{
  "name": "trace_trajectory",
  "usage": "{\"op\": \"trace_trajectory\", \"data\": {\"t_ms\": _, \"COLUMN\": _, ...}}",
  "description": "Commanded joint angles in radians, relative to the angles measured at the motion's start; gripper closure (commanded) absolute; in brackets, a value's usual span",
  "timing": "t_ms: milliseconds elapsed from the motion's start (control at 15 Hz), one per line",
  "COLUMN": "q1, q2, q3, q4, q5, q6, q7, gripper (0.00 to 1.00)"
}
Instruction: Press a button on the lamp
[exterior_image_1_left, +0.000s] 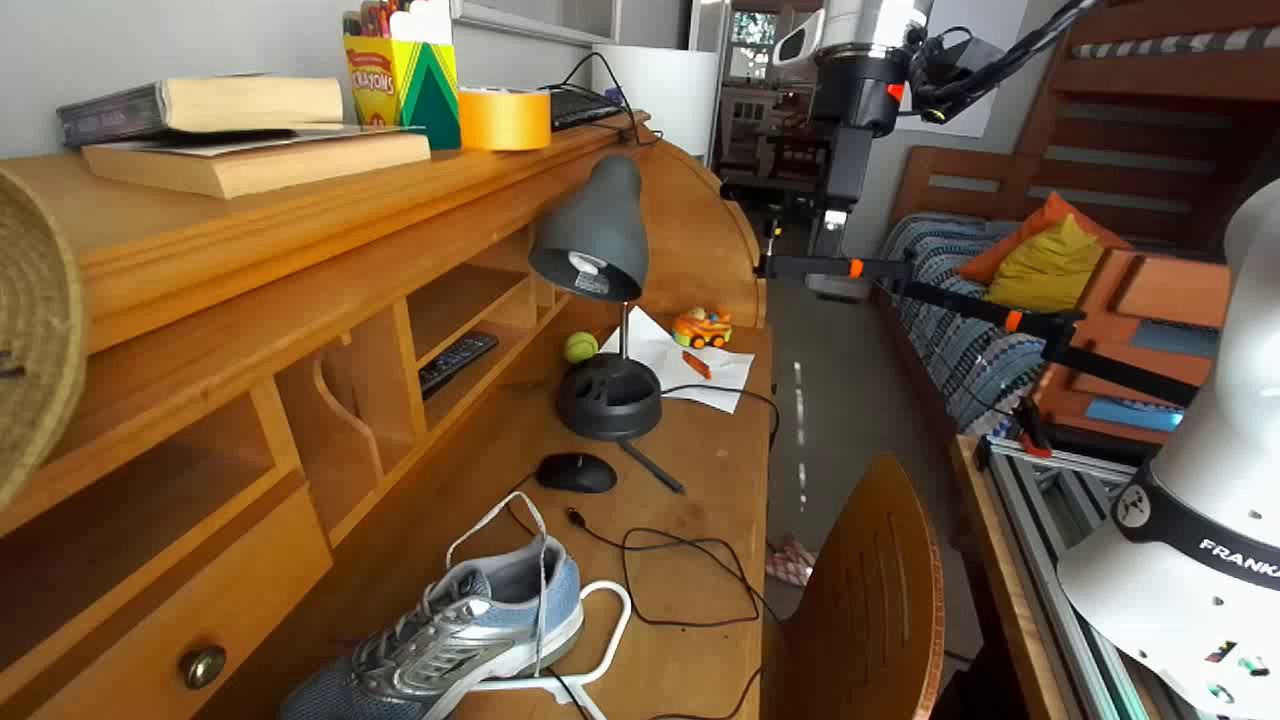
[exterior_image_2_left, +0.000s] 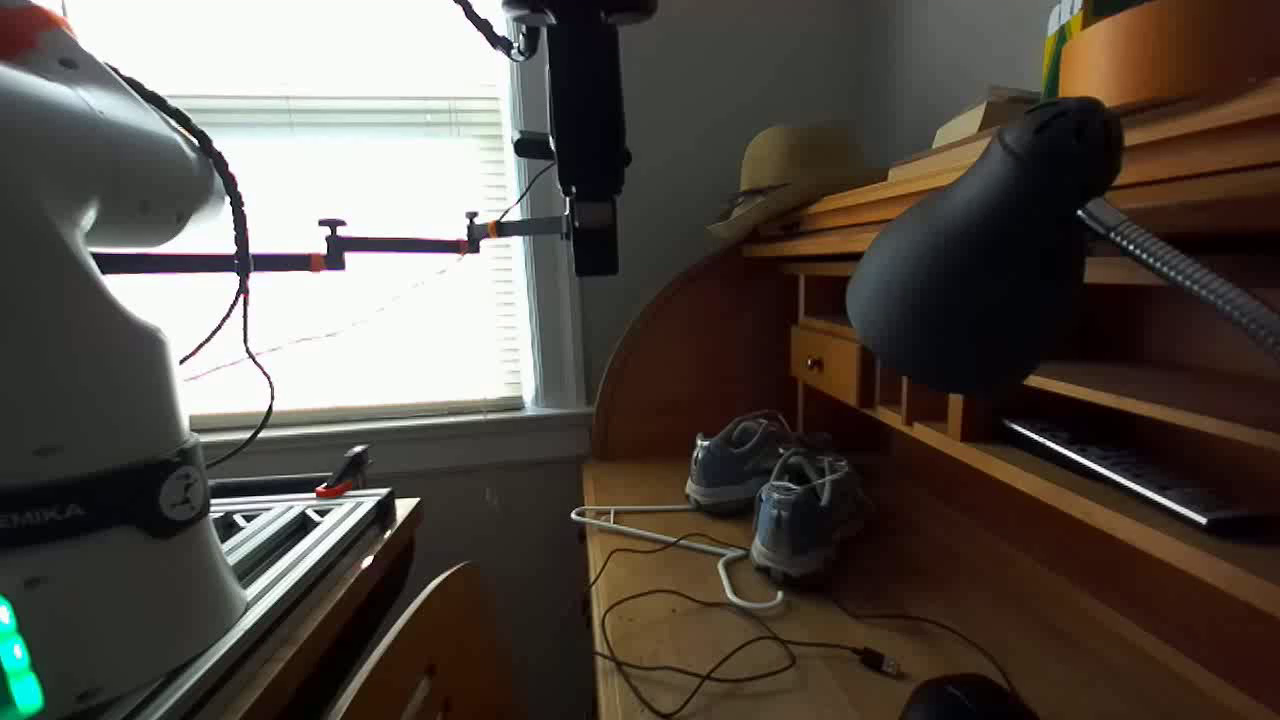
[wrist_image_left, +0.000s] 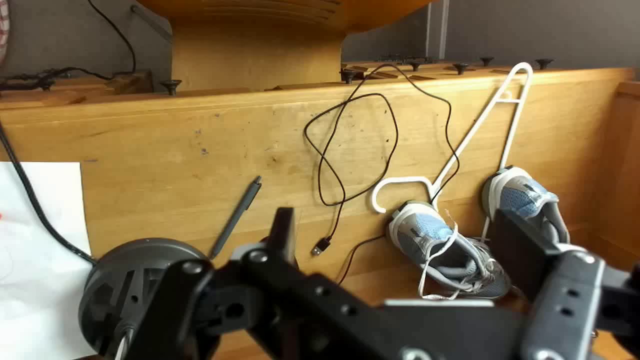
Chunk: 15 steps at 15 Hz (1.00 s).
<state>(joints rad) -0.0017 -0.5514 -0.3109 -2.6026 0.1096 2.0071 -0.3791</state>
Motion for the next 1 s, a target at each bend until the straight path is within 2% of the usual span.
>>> {"op": "trace_trajectory", "data": {"t_ms": 0, "q1": -0.027, "q2": 0.005, "q3": 0.025, "q4": 0.002, "q5": 0.015, "q6": -0.003, "q7": -0.013, "gripper": 0.00}}
{"op": "trace_trajectory", "data": {"t_ms": 467, "q1": -0.023, "q2": 0.014, "q3": 0.019, "q4": -0.001, "q5": 0.024, "q6": 0.016, "q7": -0.021, "gripper": 0.00}}
{"op": "trace_trajectory", "data": {"t_ms": 667, "q1": -0.018, "q2": 0.050, "q3": 0.023, "q4": -0.027, "q5": 0.030, "q6": 0.168, "q7": -0.040, "gripper": 0.00}}
{"op": "trace_trajectory", "data": {"t_ms": 933, "q1": 0.006, "q2": 0.125, "q3": 0.022, "q4": -0.065, "q5": 0.106, "q6": 0.398, "q7": -0.025, "gripper": 0.00}}
